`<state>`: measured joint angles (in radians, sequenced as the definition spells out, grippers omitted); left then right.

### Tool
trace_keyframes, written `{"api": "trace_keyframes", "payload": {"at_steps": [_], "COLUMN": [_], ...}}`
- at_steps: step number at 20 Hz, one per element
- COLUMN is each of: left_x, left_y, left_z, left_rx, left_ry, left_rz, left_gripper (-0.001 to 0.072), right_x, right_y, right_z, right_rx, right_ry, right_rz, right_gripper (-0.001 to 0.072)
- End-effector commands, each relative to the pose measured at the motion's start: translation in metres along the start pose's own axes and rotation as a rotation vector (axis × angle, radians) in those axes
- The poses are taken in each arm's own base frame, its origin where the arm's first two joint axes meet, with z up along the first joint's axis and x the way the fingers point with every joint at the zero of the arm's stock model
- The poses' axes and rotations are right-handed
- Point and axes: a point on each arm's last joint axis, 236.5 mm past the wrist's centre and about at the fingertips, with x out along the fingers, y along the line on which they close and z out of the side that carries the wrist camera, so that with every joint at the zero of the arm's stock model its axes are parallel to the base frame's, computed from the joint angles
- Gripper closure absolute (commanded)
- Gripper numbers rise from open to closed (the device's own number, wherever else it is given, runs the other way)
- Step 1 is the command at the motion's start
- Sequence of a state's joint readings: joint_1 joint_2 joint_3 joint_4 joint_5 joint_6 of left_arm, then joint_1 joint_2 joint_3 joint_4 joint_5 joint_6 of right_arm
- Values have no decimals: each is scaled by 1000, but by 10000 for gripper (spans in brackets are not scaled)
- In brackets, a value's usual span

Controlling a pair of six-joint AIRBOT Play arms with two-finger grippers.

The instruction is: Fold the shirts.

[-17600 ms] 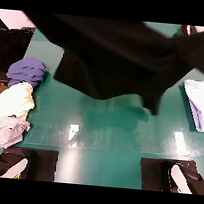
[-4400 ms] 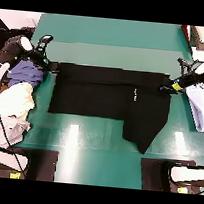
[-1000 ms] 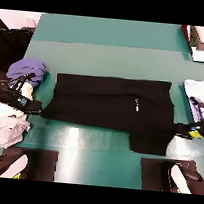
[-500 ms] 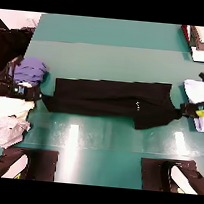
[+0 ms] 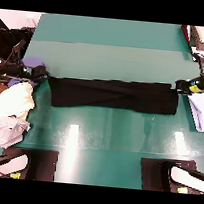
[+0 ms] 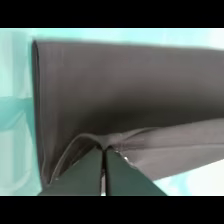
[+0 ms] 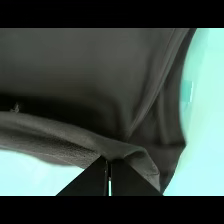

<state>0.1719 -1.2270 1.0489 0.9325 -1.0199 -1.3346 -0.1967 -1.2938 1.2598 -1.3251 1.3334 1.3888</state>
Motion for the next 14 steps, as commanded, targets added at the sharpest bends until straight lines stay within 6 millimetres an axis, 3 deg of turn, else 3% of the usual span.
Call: {"api": "trace_keyframes", "payload": {"at_steps": [1,2,3,4,5,7,10,11,12,13,14], "left_x": [25,30,32,33,32,27,17,16,15,14,13], "left_y": [11,15,18,20,20,13,-5,-9,-11,-14,-17], "left_z": [27,32,38,42,46,49,33,25,16,9,1], "left_rx": [-37,-47,-73,-95,-106,-91,-58,-53,-49,-15,9], "left_ry": [-14,-29,-47,-66,-77,-69,34,70,106,137,169], "left_rz": [-3,3,9,14,14,2,-41,-57,-65,-77,-93], "left_gripper": [684,682,575,278,118,154,156,244,513,678,677], "right_x": [19,24,30,34,36,32,25,23,23,24,28], "right_y": [3,8,13,21,29,35,16,7,-7,-19,-32], "right_z": [35,46,61,77,88,96,69,57,46,36,26], "right_rx": [21,34,54,79,103,135,97,99,117,143,175], "right_ry": [-33,-55,-92,-131,-150,-142,-46,-9,22,42,57], "right_rz": [44,74,111,158,205,284,299,307,315,322,325], "right_gripper": [690,689,669,406,148,114,116,116,116,115,112]}}
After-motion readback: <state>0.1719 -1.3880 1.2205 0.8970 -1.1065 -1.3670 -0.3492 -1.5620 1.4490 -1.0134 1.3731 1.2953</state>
